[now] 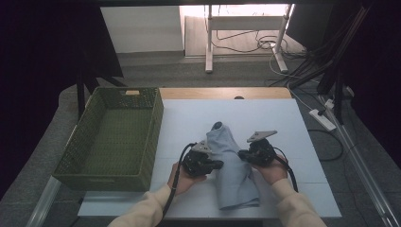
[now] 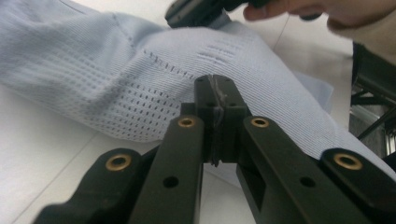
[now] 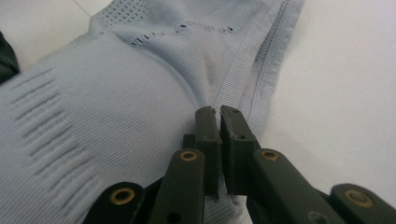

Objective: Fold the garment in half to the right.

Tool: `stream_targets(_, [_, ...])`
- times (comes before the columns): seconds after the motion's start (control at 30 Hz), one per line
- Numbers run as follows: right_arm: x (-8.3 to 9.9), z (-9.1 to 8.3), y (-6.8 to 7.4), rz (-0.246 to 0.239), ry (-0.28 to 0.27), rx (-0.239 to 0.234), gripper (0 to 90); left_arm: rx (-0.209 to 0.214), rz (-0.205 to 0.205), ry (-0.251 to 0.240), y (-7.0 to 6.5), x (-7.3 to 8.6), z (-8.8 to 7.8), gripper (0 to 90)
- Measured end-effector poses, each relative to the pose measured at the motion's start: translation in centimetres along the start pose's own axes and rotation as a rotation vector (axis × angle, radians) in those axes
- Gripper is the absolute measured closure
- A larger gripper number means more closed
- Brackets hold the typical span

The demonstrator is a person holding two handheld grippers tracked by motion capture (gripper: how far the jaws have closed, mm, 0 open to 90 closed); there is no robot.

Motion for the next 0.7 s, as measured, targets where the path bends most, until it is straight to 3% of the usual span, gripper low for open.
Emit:
stream_targets(0.2, [-0.2,-0.1,0.0,-0.003,-0.010,0.007,85.0,0.005,0.005,0.063,0.4,1.5,1.1,88.9])
stream_targets(0.33, [-0.3,-0.4,0.0,-0.004,-0.010,0.007,84.9,-0.002,-0.002,0.080,0.6,2.3,1.7,88.9])
stream_targets(0.57, [-0.4,-0.5,-0.3,0.002,-0.026,0.015,79.6,0.000,-0.006,0.072,0.6,2.5,2.0,88.9])
stream_targets(0.7, [-0.7,-0.9,-0.4,-0.006,-0.051,0.040,69.5,0.004,-0.021,0.060,0.6,2.6,2.2,89.0])
Point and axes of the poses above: each handheld gripper's, and its own axes: z roughly forward along the jaws, x roughly out of its underside, y roughly to its left, the point moved 5 cm from there along z, roughly forward along the jaws, and after that the axes turned 13 degrees about -y, right-handed, at the moved point
